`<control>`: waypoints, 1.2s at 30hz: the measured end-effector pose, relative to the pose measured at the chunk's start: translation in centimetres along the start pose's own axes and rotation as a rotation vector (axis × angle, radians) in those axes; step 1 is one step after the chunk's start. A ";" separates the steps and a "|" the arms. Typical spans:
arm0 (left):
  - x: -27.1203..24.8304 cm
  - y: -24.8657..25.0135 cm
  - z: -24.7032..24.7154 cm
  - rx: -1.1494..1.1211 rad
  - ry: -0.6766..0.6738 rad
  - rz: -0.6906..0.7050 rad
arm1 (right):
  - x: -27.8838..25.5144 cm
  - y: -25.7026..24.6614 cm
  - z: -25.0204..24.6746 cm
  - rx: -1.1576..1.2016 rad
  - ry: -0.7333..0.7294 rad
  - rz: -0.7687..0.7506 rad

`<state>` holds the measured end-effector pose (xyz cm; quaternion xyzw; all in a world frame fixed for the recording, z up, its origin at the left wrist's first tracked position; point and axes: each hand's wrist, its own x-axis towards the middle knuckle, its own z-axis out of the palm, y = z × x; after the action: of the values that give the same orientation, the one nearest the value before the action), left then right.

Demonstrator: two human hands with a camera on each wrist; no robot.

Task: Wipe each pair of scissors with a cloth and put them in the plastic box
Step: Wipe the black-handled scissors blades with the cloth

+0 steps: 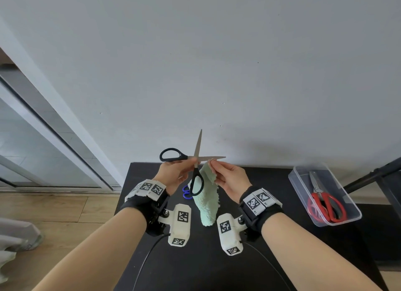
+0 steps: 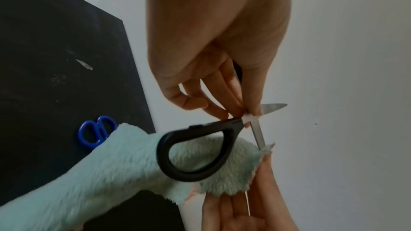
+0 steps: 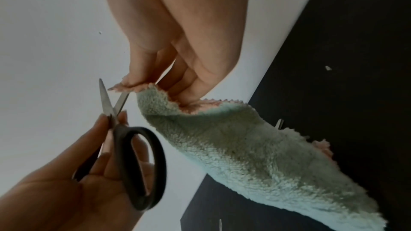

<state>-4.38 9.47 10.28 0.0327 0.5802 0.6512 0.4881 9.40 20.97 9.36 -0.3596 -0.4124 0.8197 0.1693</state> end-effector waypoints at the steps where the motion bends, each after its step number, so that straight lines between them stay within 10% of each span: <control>1: -0.1 -0.1 0.3 -0.001 -0.002 0.003 | 0.0 0.0 0.2 0.016 -0.003 -0.002; 36: -0.4 -2.0 0.5 -0.013 0.103 0.016 | -0.3 0.0 -3.9 0.119 0.110 -0.098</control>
<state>-2.69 9.22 9.09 0.0007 0.6001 0.6597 0.4524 12.41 22.94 7.90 -0.3729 -0.3699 0.8126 0.2527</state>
